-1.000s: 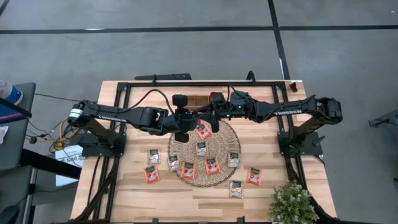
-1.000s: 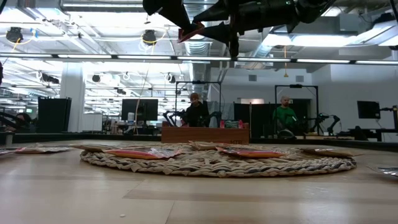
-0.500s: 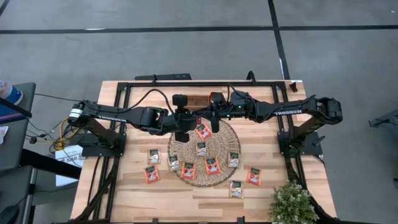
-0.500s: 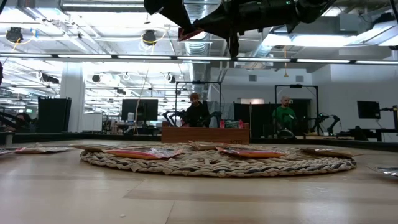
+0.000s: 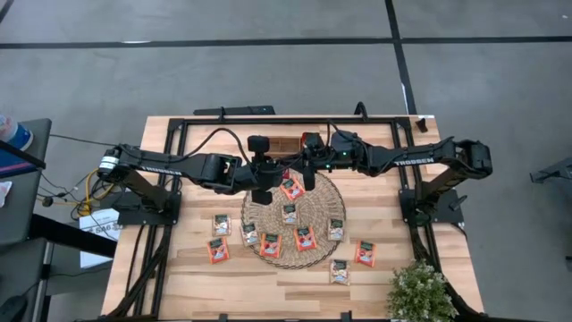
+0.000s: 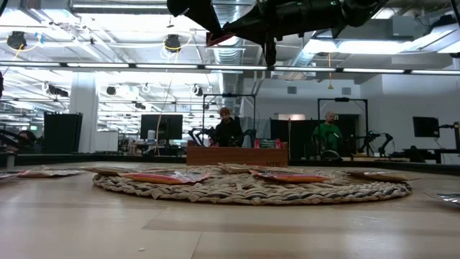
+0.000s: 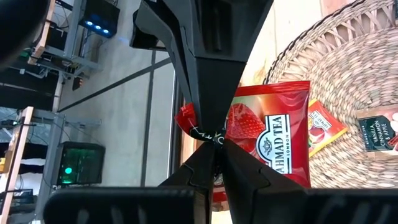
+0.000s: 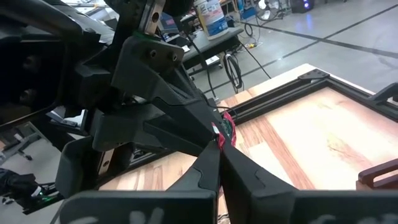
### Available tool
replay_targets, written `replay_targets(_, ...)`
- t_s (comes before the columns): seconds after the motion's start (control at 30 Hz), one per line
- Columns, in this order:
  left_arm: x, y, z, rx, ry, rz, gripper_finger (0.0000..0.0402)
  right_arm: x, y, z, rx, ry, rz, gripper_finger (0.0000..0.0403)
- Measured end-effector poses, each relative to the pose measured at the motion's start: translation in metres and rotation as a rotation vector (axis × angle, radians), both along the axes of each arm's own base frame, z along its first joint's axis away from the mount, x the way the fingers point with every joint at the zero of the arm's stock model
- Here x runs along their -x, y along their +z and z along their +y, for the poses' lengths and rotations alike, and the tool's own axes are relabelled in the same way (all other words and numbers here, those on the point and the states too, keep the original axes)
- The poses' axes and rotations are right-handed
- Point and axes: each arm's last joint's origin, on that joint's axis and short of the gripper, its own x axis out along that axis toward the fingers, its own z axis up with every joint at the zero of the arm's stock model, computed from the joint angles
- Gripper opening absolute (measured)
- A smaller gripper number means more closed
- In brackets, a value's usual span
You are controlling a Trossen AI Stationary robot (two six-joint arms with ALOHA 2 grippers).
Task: Pick & Place Tea
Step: Put the red tea bag into the right section of the wooden organizer
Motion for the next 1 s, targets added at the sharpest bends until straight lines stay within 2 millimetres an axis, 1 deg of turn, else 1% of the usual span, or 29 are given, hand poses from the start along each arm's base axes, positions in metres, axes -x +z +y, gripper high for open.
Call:
replay_targets(0.17,0.000,0.000,0.000,-0.001,0.001,-0.001,0.0022,0.000,0.000,0.000,0.000,0.000,0.000,0.0000)
replay_targets(0.27,0.000,0.000,0.000,-0.001,0.001,-0.002,0.0037,0.000,0.000,0.000,0.000,0.000,0.000,0.0000)
replay_targets(0.37,0.000,0.000,0.000,-0.001,0.001,-0.002,0.0069,0.000,0.000,0.000,0.001,-0.002,0.000,0.0000)
replay_targets(0.57,0.000,0.000,0.000,-0.010,0.010,-0.002,0.0158,0.000,0.000,0.000,0.001,-0.005,0.004,0.0000)
replay_targets(0.63,0.001,0.000,0.001,-0.030,0.028,0.009,0.0184,0.001,-0.003,-0.001,0.008,-0.043,0.033,0.0000)
replay_targets(0.7,0.004,-0.001,0.001,-0.053,0.079,0.015,0.0202,0.002,-0.007,-0.006,0.016,-0.095,0.081,0.0000)
replay_targets(0.8,0.010,-0.004,0.003,-0.061,0.207,-0.001,0.0217,0.006,-0.012,-0.017,0.014,-0.163,0.136,0.0000)
replay_targets(0.9,0.021,-0.011,0.007,0.007,0.322,0.012,0.0223,0.010,-0.014,-0.031,-0.015,-0.214,0.160,0.0000)
replay_targets(1.0,0.033,-0.018,0.012,0.141,0.411,0.067,0.0223,0.013,-0.014,-0.044,-0.074,-0.236,0.153,0.0000)
